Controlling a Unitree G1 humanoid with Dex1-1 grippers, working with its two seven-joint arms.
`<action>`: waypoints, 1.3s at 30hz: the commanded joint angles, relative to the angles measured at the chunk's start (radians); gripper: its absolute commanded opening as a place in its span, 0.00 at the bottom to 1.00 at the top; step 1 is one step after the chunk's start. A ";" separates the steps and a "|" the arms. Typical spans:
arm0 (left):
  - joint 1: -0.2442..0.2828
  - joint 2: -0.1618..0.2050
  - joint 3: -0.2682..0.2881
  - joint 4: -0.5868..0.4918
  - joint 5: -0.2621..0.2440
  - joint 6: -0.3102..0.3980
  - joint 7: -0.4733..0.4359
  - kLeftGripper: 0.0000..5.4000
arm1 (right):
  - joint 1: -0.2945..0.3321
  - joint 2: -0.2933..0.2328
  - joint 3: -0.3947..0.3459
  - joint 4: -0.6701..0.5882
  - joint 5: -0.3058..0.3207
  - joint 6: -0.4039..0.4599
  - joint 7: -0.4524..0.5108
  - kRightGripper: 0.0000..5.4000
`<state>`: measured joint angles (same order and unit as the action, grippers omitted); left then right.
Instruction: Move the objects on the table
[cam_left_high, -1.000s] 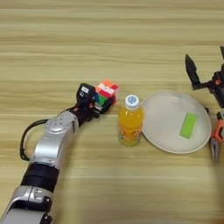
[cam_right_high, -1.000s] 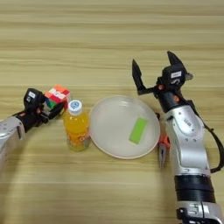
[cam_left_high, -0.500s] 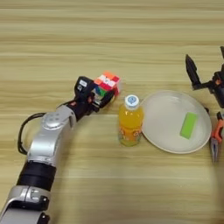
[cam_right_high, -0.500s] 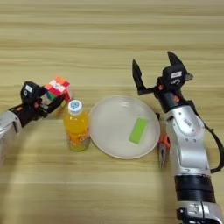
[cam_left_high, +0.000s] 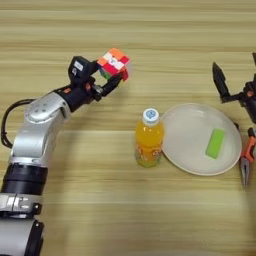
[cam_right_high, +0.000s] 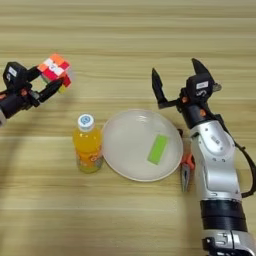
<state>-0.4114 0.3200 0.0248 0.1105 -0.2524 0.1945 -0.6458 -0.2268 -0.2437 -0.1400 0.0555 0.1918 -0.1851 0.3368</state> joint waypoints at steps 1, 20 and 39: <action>-0.055 0.041 0.002 -0.034 -0.029 0.027 -0.049 0.61 | -0.028 -0.028 0.016 -0.016 0.013 0.022 0.042 1.00; -0.122 0.116 -0.048 -0.156 -0.102 0.090 -0.248 0.61 | -0.121 -0.197 0.058 -0.184 0.292 0.272 0.444 1.00; -0.176 0.173 -0.101 -0.213 -0.219 0.155 -0.498 0.61 | -0.195 -0.357 0.181 -0.252 0.338 0.443 0.799 1.00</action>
<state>-0.5623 0.4775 -0.0581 -0.0829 -0.4652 0.3519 -1.1161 -0.3865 -0.5799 0.0317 -0.1759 0.5213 0.2337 1.1194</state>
